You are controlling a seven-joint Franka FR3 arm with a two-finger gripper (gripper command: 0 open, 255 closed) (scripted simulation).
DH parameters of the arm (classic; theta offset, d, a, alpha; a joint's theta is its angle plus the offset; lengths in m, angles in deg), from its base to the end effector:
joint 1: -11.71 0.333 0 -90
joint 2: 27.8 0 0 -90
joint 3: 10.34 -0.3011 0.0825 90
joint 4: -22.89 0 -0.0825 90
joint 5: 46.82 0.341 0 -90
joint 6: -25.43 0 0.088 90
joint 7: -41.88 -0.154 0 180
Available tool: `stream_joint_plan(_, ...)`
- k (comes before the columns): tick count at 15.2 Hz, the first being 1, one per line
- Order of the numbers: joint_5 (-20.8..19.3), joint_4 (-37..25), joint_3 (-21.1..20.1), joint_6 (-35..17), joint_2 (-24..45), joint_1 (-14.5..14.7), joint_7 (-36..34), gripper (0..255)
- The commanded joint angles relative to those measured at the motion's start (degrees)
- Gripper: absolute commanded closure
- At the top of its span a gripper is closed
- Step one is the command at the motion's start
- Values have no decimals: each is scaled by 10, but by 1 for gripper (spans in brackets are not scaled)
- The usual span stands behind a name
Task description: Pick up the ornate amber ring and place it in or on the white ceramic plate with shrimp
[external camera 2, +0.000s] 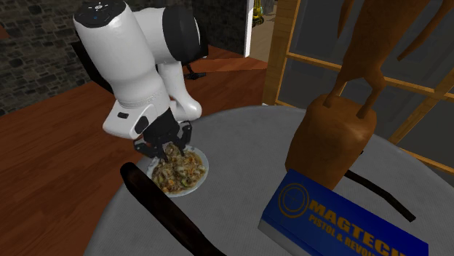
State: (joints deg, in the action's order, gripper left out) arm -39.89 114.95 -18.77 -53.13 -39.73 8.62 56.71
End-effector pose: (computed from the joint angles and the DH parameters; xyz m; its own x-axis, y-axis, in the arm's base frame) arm 0.4201 0.0673 0.6276 0.9320 0.3625 -0.0052 0.3605 -0.9281 -0.0932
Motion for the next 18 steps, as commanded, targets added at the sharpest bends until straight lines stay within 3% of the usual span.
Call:
stream_joint_plan(1, 0, 21, 0, -15, -6, 0, 2, 255)
stream_joint_plan(7, 2, 87, 0, -62, -24, 0, 8, 255)
stream_joint_plan(15, 2, 87, 0, -62, -24, 0, 8, 255)
stream_joint_plan(16, 2, 87, 0, -62, -24, 0, 8, 0)
stream_joint_plan(18, 2, 87, 0, -62, -24, 0, 8, 0)
